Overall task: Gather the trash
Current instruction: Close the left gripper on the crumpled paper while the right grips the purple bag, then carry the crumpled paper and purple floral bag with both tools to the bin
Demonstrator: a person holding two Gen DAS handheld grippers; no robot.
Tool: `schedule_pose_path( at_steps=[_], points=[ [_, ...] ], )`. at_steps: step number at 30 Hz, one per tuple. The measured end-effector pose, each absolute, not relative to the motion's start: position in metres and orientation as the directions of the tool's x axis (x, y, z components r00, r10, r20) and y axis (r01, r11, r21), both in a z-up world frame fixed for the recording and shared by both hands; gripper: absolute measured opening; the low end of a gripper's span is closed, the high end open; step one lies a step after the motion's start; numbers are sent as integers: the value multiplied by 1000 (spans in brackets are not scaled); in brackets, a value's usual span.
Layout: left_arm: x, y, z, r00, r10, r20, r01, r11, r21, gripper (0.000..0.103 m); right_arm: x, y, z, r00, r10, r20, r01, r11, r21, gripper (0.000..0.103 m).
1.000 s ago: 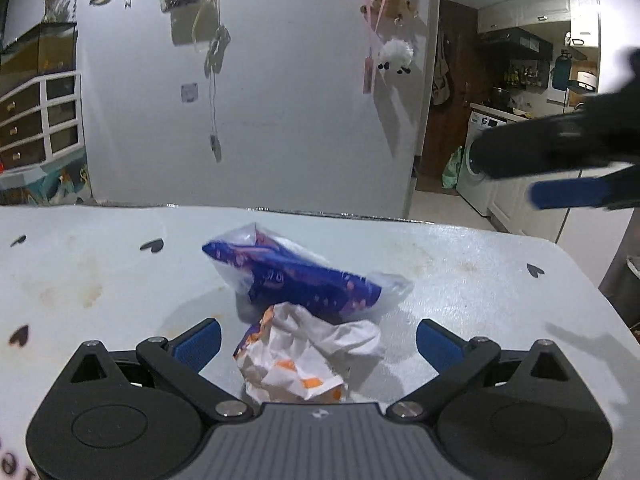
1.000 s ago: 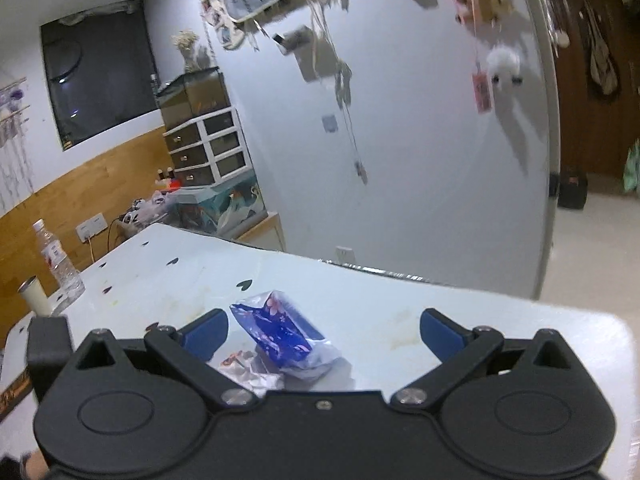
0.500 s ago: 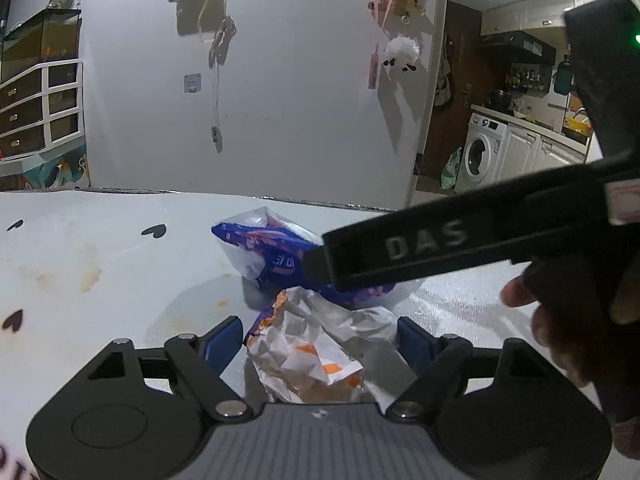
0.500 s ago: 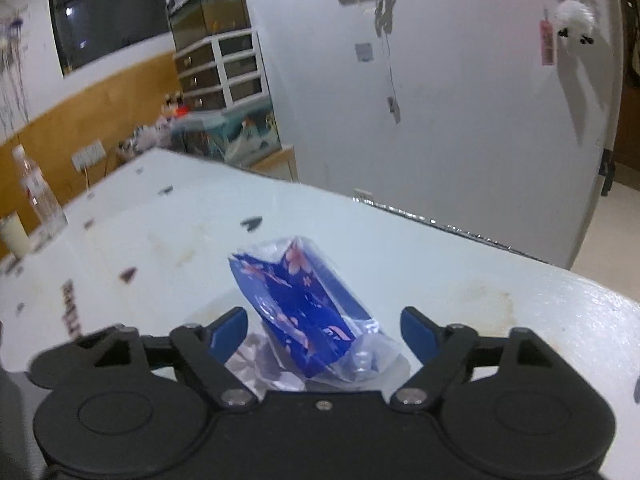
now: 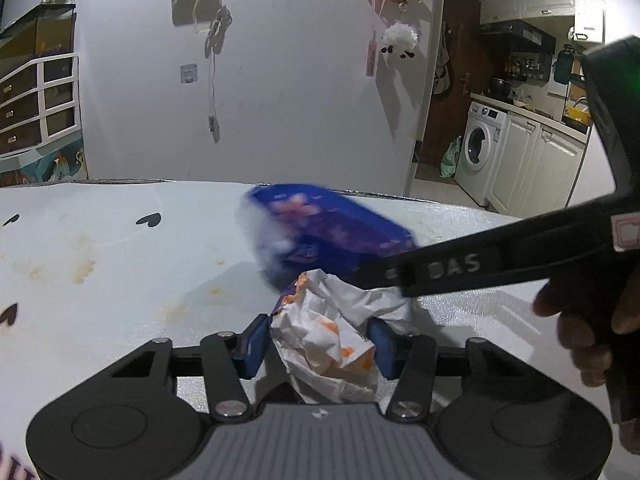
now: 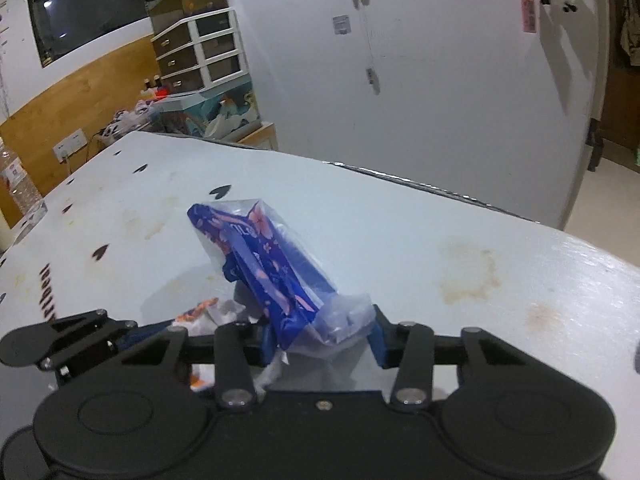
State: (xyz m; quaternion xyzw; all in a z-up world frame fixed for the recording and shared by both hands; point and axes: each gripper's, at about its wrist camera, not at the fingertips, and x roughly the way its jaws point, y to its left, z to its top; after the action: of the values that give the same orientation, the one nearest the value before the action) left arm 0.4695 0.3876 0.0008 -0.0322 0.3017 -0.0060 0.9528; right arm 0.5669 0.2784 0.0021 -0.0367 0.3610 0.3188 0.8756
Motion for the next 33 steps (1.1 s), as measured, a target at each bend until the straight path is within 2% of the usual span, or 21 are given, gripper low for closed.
schedule_pose_path(
  at_steps=[4, 7, 11, 33],
  points=[
    [469, 390, 2, 818, -25, -574, -20, 997, -73, 47, 567, 262, 4, 580, 503, -641, -542, 826, 158, 33],
    [468, 393, 5, 824, -18, -566, -39, 995, -87, 44, 564, 249, 8, 602, 486, -634, -518, 841, 153, 32],
    [465, 397, 13, 844, -30, -536, -51, 990, -135, 43, 556, 235, 14, 625, 468, -625, -508, 852, 130, 31],
    [432, 349, 44, 869, 5, -494, -70, 991, -113, 42, 496, 151, 42, 740, 401, -540, -443, 895, 57, 30]
  ],
)
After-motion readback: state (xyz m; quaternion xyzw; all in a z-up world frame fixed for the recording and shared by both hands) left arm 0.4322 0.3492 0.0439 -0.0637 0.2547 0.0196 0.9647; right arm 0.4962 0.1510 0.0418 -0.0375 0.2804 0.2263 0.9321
